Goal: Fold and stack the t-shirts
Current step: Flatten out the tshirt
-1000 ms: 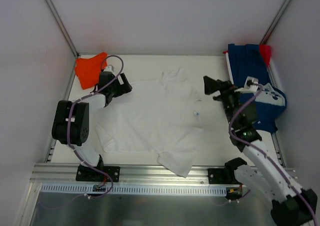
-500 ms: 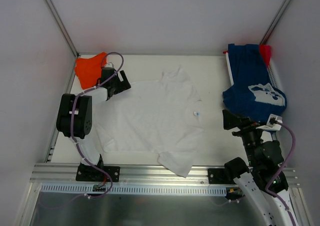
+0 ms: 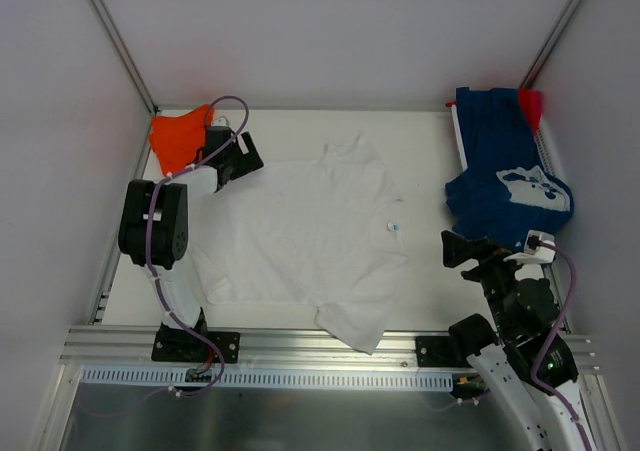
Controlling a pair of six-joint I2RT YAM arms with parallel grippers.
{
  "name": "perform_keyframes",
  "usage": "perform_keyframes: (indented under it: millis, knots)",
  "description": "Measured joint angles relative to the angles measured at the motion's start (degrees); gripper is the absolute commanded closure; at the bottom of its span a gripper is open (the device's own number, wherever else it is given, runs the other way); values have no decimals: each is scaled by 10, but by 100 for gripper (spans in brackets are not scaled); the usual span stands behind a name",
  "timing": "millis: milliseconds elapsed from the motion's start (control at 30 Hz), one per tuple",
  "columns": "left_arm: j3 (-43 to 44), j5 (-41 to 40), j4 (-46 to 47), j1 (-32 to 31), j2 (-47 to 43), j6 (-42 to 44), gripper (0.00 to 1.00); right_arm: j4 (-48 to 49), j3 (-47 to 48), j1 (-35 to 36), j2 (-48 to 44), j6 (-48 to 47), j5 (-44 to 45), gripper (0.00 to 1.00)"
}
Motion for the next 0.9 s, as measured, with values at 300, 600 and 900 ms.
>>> perform_keyframes:
  millis: [300, 600, 900]
  knots:
    - [17, -17, -10, -7, 13, 3, 11, -27, 5, 0, 0, -13, 11, 1]
    - [69, -52, -57, -23, 43, 6, 10, -41, 6, 0, 0, -15, 17, 1]
    - [107, -93, -108, -26, 66, 4, 10, -54, 15, 0, 0, -28, 33, 1]
